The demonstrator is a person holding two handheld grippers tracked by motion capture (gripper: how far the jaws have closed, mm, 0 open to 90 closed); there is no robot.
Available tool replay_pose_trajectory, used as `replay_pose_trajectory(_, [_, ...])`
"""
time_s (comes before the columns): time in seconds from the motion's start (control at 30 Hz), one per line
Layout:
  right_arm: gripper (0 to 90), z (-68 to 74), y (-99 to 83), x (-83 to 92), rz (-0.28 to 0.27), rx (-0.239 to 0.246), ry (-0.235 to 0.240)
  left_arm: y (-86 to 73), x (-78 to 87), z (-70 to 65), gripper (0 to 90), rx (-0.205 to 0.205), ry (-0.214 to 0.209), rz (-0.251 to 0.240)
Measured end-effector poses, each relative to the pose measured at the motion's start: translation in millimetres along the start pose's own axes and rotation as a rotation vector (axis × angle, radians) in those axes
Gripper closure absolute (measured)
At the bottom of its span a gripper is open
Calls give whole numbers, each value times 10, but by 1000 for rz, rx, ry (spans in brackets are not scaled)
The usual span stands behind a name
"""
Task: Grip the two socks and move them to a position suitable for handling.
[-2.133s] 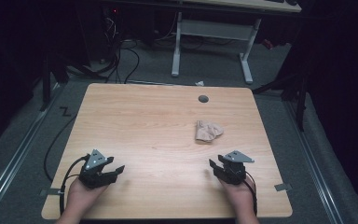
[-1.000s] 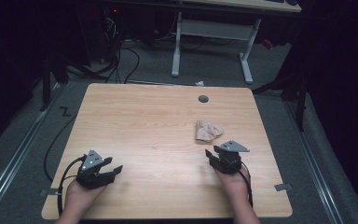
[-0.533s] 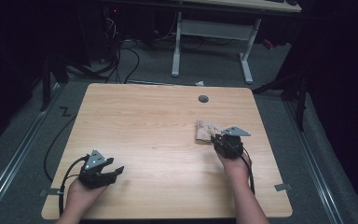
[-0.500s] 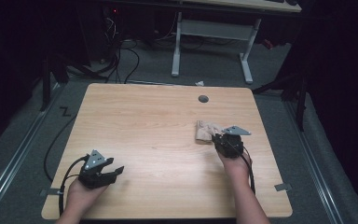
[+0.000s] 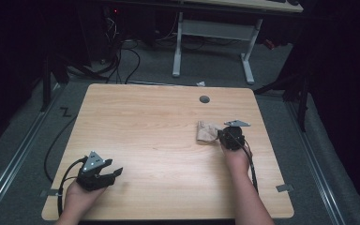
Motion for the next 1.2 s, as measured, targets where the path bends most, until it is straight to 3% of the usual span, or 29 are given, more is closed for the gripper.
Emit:
replay_pose_trajectory(0.23, [868,170,87,-5,-23,26,46,-8,-4,0,438,-3,-2,3])
replay_pose_trajectory(0.63, [798,419,70,-42,-22,62,98,-16,-13,-22,438,-11,-9,10])
replay_pose_trajectory(0.93, [648,453,99,-72,-32,42,92,-21,-14,-16,437,-13,-11,13])
replay_pose_trajectory(1.2, [637,501,124,-103,-20,52,98,-18,-13,-31,436,-17,-11,10])
Point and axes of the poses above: each handheld gripper's, and its own axes: x roughly backward along the jaws, y roughly out of its top, z roughly to its left, the point moved 5 cm from there along -x, roughly forward along the jaws, and after that the axes turned 6 degrees about y, right-handed, at the moved point
